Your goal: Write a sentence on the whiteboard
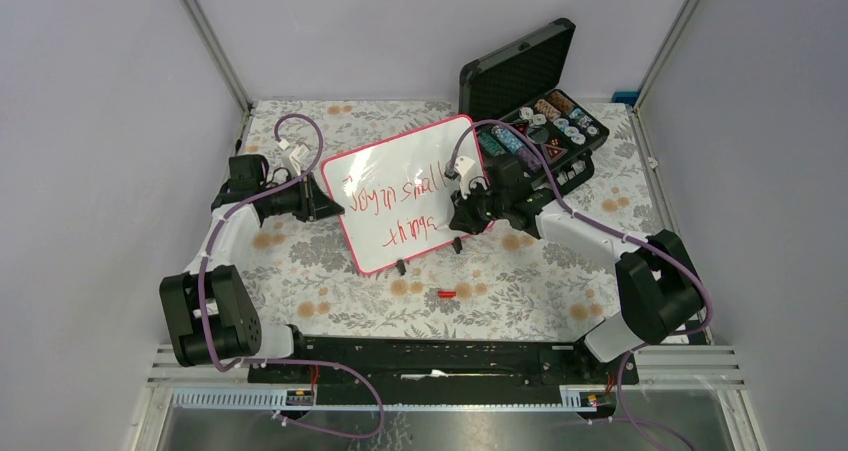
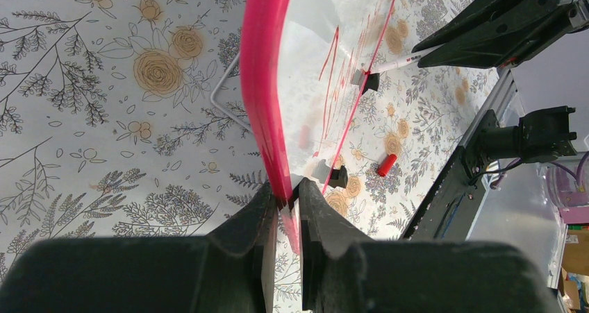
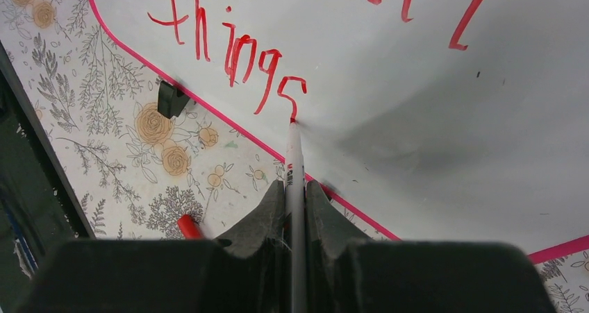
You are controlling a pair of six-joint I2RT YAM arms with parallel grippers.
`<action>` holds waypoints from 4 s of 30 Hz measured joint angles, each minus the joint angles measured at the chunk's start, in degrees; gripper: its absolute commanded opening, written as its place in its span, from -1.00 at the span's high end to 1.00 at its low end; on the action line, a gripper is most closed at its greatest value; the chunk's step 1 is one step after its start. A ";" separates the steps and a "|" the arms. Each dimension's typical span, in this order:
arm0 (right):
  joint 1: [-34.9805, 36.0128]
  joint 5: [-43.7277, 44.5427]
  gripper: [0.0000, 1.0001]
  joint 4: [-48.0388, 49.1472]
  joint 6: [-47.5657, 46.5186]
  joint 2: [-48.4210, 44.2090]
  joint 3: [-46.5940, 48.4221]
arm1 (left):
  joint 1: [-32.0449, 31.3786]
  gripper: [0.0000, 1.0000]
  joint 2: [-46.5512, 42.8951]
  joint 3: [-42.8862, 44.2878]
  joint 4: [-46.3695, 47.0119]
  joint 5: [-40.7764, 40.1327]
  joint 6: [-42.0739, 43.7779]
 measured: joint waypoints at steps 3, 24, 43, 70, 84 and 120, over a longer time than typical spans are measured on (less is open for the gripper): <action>0.02 -0.22 1.00 0.02 0.00 0.02 0.00 | 0.00 1.00 0.00 -0.02 0.00 -0.02 0.00; 2.60 -1.33 1.00 -1.64 0.33 1.79 4.28 | 0.00 0.81 0.00 -0.02 0.00 -0.07 0.00; 1.14 -3.89 1.00 -9.64 -0.46 -7.63 4.11 | -0.11 0.65 -0.04 1.84 -2.97 -3.06 3.06; -0.74 -2.34 1.00 -6.86 -1.92 -4.83 -0.17 | -0.11 0.87 -0.81 1.81 -3.26 -3.02 2.58; -0.74 -3.69 1.00 -4.81 -1.88 -3.52 -0.46 | -0.11 0.99 -0.81 1.81 -3.26 -2.99 2.56; -2.03 -0.61 1.00 -3.37 -0.68 0.42 2.01 | -0.11 1.00 -0.81 1.81 -3.23 -2.89 2.56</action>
